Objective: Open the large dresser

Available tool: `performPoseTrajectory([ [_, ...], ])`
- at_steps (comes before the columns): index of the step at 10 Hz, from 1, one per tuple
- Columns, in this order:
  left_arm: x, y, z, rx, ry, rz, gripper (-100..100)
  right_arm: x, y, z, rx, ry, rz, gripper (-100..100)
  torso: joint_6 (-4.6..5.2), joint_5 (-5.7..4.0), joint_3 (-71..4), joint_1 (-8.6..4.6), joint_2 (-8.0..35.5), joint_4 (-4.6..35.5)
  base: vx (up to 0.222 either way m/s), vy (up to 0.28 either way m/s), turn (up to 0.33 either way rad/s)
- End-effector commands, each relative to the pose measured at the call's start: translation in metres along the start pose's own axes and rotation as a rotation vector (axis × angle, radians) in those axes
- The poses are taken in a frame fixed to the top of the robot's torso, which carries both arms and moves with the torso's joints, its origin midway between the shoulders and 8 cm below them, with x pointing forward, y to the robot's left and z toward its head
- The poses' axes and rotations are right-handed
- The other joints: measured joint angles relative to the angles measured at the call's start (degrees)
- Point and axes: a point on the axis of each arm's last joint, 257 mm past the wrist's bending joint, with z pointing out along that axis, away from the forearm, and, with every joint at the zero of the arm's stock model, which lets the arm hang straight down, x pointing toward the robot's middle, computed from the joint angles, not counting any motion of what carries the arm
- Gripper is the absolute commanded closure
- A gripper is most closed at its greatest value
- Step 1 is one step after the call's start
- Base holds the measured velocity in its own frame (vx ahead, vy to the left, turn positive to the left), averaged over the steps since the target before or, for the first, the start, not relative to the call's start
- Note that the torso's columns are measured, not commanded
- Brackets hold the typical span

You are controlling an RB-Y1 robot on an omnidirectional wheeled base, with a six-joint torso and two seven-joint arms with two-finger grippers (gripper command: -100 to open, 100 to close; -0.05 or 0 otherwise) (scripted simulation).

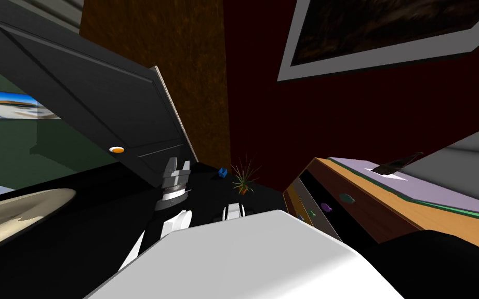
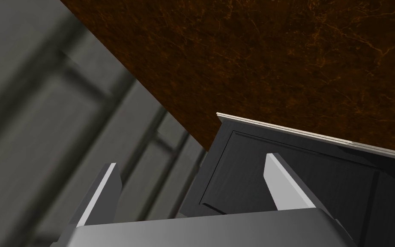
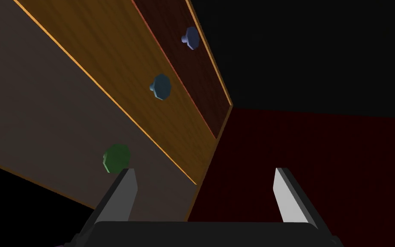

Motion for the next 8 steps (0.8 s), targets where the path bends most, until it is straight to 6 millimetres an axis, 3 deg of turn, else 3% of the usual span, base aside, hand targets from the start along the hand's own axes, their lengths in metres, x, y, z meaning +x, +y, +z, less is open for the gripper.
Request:
performPoseTrajectory([
  [1,0.0,0.0,0.0,0.0,0.0,0.0,0,0.014,-0.036,0.006,0.104,0.026,-0.051,-100,-0.03,0.0,0.0,-0.05,-0.1,0.0,0.05,-0.058,0.078],
  [2,0.0,0.0,0.0,0.0,0.0,0.0,0,0.016,-0.063,0.01,0.174,0.034,-0.084,-100,0.0,0.0,0.0,0.01,0.0,0.0,0.043,-0.061,0.108],
  [3,0.0,0.0,0.0,0.0,0.0,0.0,0,0.022,-0.068,0.011,0.188,0.045,-0.09,-100,-0.03,0.01,0.0,0.02,0.0,0.0,0.039,-0.052,0.098],
  [4,0.0,0.0,0.0,0.0,0.0,0.0,0,0.026,-0.099,0.013,0.266,0.059,-0.126,-100,0.0,0.02,0.0,0.06,0.1,0.0,0.039,-0.049,0.15],
  [5,0.0,0.0,0.0,0.0,0.0,0.0,0,0.027,-0.099,0.013,0.266,0.059,-0.127,-100,-0.03,0.03,0.0,0.06,0.1,0.0,0.037,-0.048,0.067],
  [8,0.0,0.0,0.0,0.0,0.0,0.0,0,0.027,-0.182,0.01,0.473,0.085,-0.222,-100,-0.02,-0.01,0.0,-0.1,0.0,0.0,0.043,-0.086,0.175],
])
